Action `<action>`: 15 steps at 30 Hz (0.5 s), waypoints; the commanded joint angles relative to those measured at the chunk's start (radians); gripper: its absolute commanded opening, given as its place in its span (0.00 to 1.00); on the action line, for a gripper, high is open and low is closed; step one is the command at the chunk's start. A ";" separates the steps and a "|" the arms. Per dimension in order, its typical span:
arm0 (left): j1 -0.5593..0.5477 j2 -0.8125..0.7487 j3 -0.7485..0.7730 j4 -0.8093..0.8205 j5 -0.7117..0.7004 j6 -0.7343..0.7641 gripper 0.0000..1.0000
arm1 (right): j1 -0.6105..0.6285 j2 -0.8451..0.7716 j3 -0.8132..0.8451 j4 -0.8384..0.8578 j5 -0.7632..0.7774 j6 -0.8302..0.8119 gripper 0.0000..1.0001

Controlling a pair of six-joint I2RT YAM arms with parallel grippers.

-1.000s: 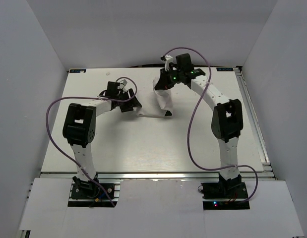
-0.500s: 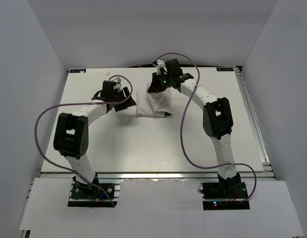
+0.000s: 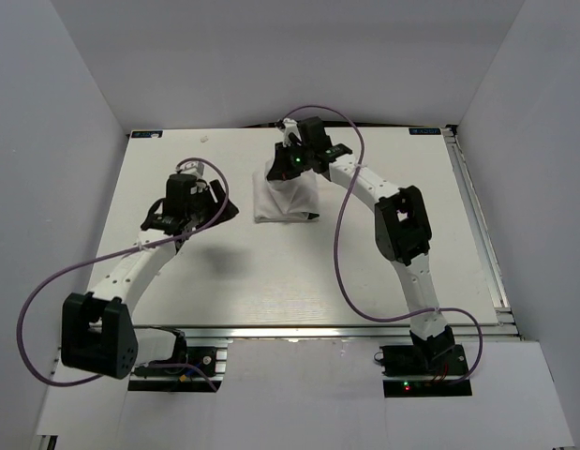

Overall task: Fold and stack the t-shirts
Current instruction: Fold the long partially folded tshirt into a neat square

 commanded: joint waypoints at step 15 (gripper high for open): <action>-0.001 -0.311 -0.086 -0.201 -0.071 -0.088 0.73 | 0.068 0.063 0.126 0.078 -0.120 0.019 0.53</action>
